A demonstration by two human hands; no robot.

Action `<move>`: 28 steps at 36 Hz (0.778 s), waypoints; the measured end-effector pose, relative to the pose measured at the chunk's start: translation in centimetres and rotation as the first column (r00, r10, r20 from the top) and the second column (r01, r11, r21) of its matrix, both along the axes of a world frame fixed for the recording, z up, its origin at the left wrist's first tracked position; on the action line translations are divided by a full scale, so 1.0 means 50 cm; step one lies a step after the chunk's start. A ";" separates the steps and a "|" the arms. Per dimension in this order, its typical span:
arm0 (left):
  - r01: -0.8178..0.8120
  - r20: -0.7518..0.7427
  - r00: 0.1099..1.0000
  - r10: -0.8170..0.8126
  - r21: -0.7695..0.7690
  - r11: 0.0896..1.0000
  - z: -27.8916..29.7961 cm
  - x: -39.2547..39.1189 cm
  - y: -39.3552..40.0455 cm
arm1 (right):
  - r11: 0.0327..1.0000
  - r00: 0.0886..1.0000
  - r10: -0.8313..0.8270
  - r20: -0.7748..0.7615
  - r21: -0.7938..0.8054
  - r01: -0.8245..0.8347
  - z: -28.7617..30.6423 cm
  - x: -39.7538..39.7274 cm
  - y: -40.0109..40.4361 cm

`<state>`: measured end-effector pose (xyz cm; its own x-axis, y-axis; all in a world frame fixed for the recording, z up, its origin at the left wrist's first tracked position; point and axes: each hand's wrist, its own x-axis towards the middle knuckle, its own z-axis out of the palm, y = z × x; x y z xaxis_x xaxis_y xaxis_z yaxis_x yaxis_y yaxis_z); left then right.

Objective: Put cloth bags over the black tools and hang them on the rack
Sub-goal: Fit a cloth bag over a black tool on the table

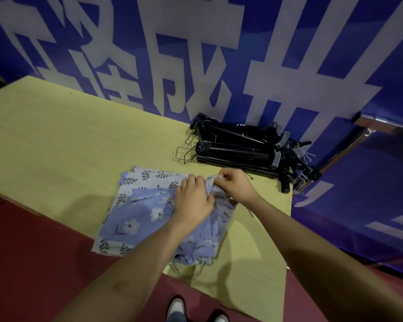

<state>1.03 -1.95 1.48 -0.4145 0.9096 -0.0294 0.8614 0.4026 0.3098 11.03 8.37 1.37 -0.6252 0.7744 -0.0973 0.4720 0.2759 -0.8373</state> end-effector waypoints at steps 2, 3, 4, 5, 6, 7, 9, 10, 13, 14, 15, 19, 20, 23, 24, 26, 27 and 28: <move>0.025 -0.006 1.000 -0.025 0.017 1.000 0.018 -0.004 -0.002 | 0.998 0.999 -0.018 0.030 0.058 0.016 0.003 -0.003 0.008; 0.039 -0.001 0.999 -0.039 0.030 0.999 0.025 -0.006 -0.003 | 0.995 0.998 -0.027 0.049 0.093 0.022 0.003 -0.004 0.013; 0.068 -0.014 0.998 -0.068 0.041 0.997 0.031 -0.007 -0.005 | 0.992 0.997 -0.030 0.071 0.127 0.021 0.002 -0.004 0.017; 0.121 -0.059 0.991 -0.118 0.041 0.992 0.037 -0.008 -0.005 | 0.987 0.995 -0.032 0.092 0.159 0.017 0.003 -0.005 0.020; 0.187 -0.121 0.976 -0.183 0.024 0.982 0.041 -0.009 -0.006 | 0.984 0.994 -0.034 0.105 0.176 0.015 0.005 -0.004 0.022; 0.251 -0.173 0.953 -0.248 -0.004 0.968 0.045 -0.010 -0.006 | 0.984 0.994 -0.037 0.101 0.178 0.019 0.006 -0.003 0.024; 0.326 -0.243 0.909 -0.338 -0.091 0.941 0.055 -0.008 -0.001 | 0.985 0.996 -0.041 0.074 0.169 0.027 0.008 0.000 0.030; 0.340 -0.271 0.891 -0.365 -0.137 0.931 0.060 -0.007 0.001 | 0.986 0.997 -0.040 0.069 0.165 0.028 0.007 0.002 0.035; 0.327 -0.273 0.884 -0.378 -0.217 0.920 0.064 -0.003 0.005 | 0.988 0.997 -0.039 0.064 0.151 0.029 0.002 0.012 0.050; 0.315 -0.247 0.898 -0.364 -0.217 0.924 0.064 -0.004 0.006 | 0.988 0.998 -0.039 0.058 0.149 0.030 0.000 0.014 0.054; 0.299 -0.206 0.918 -0.339 -0.203 0.932 0.066 -0.003 0.010 | 0.989 0.998 -0.039 0.044 0.145 0.032 0.001 0.017 0.057; 0.198 0.003 0.980 -0.199 -0.122 0.973 0.085 -0.010 0.041 | 0.994 0.994 -0.066 -0.084 0.079 0.073 0.010 0.033 0.067; 0.179 0.035 0.984 -0.176 -0.093 0.979 0.088 -0.015 0.051 | 0.993 0.991 -0.091 -0.102 0.064 0.098 0.008 0.041 0.069; 0.164 0.093 0.983 -0.160 -0.047 0.985 0.095 -0.029 0.074 | 0.985 0.985 -0.167 -0.031 0.040 0.168 -0.018 0.071 0.079; 0.168 0.117 0.980 -0.161 -0.052 0.984 0.092 -0.033 0.079 | 0.982 0.982 -0.185 0.031 0.039 0.184 -0.032 0.081 0.082; 0.182 0.168 0.972 -0.166 -0.088 0.979 0.077 -0.037 0.083 | 0.979 0.964 -0.204 0.173 0.033 0.201 -0.060 0.098 0.084; 0.191 0.197 0.966 -0.166 -0.114 0.975 0.065 -0.037 0.084 | 0.979 0.949 -0.203 0.241 0.027 0.202 -0.073 0.104 0.084; 0.199 0.233 0.959 -0.163 -0.142 0.970 0.049 -0.037 0.083 | 0.980 0.930 -0.196 0.312 0.024 0.198 -0.089 0.110 0.084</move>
